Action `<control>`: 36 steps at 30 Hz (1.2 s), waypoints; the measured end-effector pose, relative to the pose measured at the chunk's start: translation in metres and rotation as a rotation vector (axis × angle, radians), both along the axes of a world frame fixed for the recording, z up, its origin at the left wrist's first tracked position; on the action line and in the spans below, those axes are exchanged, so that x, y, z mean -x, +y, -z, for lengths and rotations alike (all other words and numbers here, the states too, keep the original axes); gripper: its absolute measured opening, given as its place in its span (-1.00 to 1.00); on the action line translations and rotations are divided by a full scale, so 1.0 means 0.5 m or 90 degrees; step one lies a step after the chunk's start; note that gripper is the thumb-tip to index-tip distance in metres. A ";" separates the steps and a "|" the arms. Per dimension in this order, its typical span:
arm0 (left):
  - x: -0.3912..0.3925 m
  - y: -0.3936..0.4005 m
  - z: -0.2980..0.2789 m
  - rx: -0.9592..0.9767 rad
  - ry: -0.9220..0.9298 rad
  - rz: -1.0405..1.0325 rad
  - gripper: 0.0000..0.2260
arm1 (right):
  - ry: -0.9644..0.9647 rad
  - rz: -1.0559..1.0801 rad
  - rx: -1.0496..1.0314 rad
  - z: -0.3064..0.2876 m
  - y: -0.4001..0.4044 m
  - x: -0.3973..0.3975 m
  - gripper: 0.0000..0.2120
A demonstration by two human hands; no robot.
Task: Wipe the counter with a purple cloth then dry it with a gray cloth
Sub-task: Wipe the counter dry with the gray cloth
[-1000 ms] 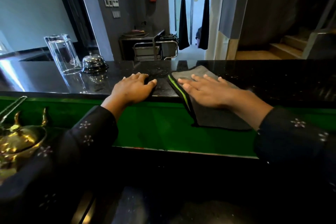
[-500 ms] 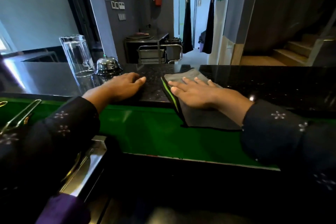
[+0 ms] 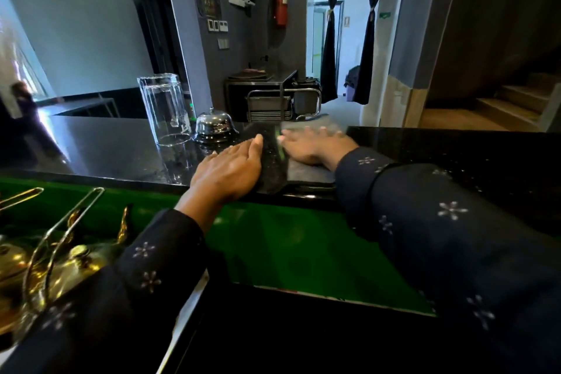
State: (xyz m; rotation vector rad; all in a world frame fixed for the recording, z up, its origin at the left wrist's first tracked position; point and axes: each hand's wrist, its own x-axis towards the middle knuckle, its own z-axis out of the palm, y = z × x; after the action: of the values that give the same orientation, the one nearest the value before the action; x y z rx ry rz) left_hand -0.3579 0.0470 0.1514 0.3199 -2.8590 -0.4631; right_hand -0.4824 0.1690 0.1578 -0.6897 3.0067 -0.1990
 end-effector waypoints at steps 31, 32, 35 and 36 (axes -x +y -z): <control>-0.023 0.016 -0.007 0.064 -0.040 -0.018 -0.47 | -0.009 -0.011 0.008 0.012 0.231 -0.196 -0.40; -0.029 0.019 -0.007 0.061 -0.028 -0.017 -0.47 | -0.017 -0.018 0.011 0.015 0.235 -0.202 -0.40; -0.039 0.045 -0.007 0.042 0.020 -0.007 -0.47 | -0.030 -0.028 0.019 0.017 0.262 -0.207 -0.41; -0.040 0.059 -0.006 0.040 0.025 0.007 -0.45 | -0.027 -0.029 0.021 0.017 0.269 -0.207 -0.41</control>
State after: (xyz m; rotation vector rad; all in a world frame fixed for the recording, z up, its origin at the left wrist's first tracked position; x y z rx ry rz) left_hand -0.3378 0.0766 0.1543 0.2803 -2.8323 -0.3757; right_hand -0.3790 0.3037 0.1491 -0.7461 2.9504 -0.2574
